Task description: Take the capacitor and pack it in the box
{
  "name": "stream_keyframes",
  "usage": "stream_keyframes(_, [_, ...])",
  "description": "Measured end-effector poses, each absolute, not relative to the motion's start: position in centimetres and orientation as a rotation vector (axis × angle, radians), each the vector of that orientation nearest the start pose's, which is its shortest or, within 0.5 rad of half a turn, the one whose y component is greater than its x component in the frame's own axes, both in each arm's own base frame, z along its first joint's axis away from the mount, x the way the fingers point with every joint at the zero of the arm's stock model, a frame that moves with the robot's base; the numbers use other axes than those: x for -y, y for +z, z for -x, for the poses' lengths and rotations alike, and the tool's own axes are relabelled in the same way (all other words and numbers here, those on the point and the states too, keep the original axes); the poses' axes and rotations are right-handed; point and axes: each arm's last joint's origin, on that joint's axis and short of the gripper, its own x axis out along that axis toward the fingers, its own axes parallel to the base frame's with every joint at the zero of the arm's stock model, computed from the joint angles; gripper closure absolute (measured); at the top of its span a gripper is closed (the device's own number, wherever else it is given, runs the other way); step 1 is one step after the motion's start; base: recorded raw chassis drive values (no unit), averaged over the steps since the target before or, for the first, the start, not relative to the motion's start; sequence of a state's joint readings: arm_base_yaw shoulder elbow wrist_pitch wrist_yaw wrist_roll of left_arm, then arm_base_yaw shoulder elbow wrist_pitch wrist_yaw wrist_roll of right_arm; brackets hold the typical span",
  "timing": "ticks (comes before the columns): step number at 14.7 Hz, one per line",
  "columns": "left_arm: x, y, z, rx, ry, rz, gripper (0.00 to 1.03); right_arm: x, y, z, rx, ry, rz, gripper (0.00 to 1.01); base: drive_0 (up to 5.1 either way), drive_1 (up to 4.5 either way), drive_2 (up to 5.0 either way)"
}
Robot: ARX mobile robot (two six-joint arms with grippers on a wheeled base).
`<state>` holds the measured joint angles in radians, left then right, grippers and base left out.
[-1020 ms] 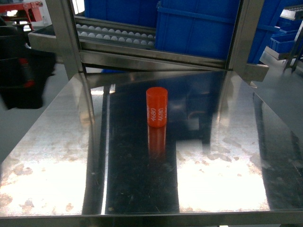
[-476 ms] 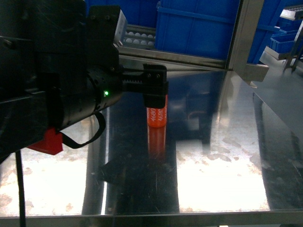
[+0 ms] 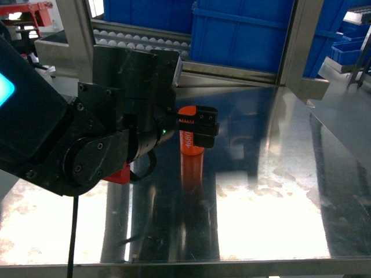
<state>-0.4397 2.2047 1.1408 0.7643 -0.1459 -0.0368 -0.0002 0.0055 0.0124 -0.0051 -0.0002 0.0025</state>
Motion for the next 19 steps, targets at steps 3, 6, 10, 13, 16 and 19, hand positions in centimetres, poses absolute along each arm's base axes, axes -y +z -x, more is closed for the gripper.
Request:
stream_keyframes(3, [19.4,8.4,-41.7,-0.32,-0.301,-0.059,0.05,0.0,16.7,-9.7,0.002,0.0,-0.002,0.03,0.0,0.0,0.0])
stream_keyframes(6, [20.6,7.5,-43.2,-0.317,-0.298,-0.048,0.05,0.0,16.7,-9.7,0.002,0.0,-0.002,0.03,0.0,0.0,0.0])
stream_keyframes(10, [20.9,6.8,-44.0,-0.33,-0.283,-0.014,0.27,0.0,16.7,-9.7,0.002,0.0,-0.002,0.03,0.0,0.0,0.0])
stream_keyframes(13, [20.8,6.8,-44.1,-0.34,-0.279,0.0,0.54,0.0,16.7,-9.7,0.002,0.0,-0.002,0.03,0.0,0.0,0.0])
stream_keyframes(16, [20.3,7.0,-43.2,-0.332,-0.27,0.004,0.59,0.0,16.7,-9.7,0.002,0.0,-0.002,0.03,0.0,0.0,0.0])
stream_keyframes(19, [18.1,10.5,-39.8,-0.28,-0.247,0.019,0.59,0.0,16.7,-9.7,0.002,0.0,-0.003,0.03,0.0,0.0,0.0])
